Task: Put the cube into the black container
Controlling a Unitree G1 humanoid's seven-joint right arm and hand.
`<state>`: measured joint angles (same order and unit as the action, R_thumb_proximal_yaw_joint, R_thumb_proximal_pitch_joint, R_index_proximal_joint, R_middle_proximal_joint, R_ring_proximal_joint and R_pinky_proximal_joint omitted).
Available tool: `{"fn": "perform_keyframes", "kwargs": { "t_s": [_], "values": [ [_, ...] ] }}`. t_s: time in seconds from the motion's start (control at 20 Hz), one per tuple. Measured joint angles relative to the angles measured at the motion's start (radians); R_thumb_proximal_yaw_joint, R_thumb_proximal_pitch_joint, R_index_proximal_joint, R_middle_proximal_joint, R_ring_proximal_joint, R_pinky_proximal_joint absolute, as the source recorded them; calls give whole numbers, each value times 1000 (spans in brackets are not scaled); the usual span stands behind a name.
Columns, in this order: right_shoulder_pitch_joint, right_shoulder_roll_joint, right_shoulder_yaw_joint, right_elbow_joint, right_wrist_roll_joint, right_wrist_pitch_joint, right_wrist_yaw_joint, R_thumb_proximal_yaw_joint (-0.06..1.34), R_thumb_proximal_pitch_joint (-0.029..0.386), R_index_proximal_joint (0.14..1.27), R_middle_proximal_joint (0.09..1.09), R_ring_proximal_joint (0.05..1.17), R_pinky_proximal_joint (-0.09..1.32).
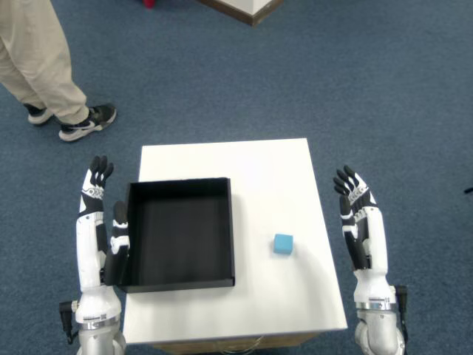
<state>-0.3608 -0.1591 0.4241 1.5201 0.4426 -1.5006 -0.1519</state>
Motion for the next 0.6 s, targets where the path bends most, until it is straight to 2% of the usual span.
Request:
{"fn": "perform_keyframes", "kwargs": {
  "t_s": [0.1,0.3,0.6],
  "values": [
    [0,0,4,7,-7,0,-5,350,40,250,258,312,278],
    [-3,-1,23,31,-25,0,-16,376,16,262,264,310,254],
    [-26,-66,146,115,-128,9,-88,366,9,264,277,308,234]
  ]
}}
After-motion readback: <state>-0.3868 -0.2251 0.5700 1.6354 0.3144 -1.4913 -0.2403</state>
